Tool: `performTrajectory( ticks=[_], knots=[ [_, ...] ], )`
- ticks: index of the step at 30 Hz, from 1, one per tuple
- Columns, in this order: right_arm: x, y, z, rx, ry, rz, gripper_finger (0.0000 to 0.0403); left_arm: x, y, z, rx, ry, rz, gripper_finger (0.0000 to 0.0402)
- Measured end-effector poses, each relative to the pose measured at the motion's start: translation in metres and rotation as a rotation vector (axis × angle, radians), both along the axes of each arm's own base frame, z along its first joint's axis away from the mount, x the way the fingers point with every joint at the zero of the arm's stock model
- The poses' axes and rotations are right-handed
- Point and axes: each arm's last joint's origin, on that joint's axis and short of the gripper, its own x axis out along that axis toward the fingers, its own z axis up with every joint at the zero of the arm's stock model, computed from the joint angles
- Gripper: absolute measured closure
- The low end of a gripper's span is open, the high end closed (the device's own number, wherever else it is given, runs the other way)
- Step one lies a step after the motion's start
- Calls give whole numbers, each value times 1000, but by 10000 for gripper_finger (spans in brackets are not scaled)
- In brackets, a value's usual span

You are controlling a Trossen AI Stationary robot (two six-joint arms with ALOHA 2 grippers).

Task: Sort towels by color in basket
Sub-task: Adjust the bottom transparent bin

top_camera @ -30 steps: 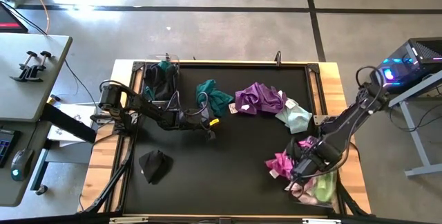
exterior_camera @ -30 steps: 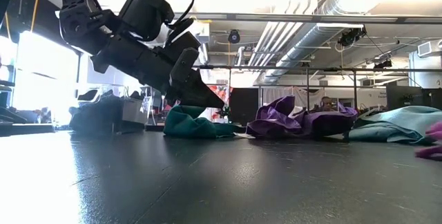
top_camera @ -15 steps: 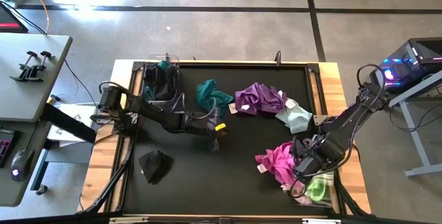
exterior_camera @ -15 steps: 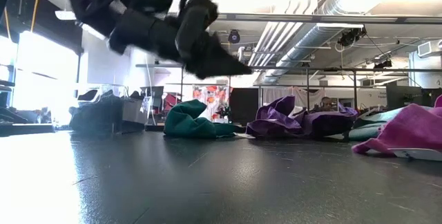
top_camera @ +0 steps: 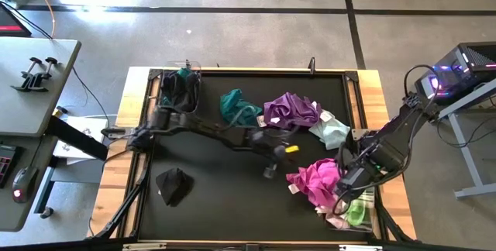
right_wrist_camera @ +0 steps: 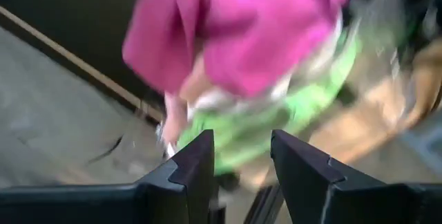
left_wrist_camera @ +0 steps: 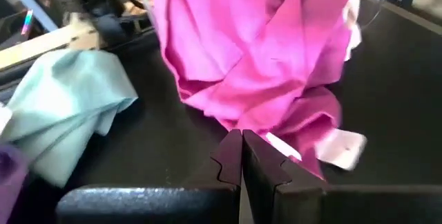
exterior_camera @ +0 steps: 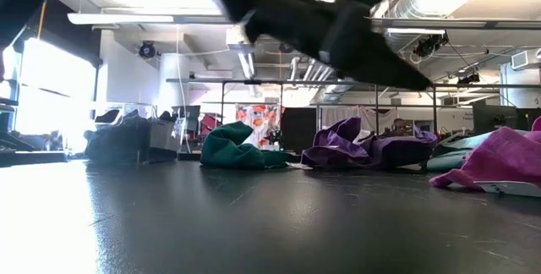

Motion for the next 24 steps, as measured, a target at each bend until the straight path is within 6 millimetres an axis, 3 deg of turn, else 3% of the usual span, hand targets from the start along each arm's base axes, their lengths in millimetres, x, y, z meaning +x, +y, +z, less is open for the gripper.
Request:
performTrajectory(
  ticks=[6,10,17,24],
  knots=[
    [-5,9,-21,46,194,-21,261,54,-5,-7,33,-43,-21,401],
    [-14,15,-37,49,329,-31,261,73,-10,-19,60,-57,-44,401],
    [-27,17,-62,-15,434,-31,261,86,-24,-27,123,-89,-117,401],
    [-29,16,-78,-3,420,48,261,86,-27,-26,93,-106,-186,401]
  ],
)
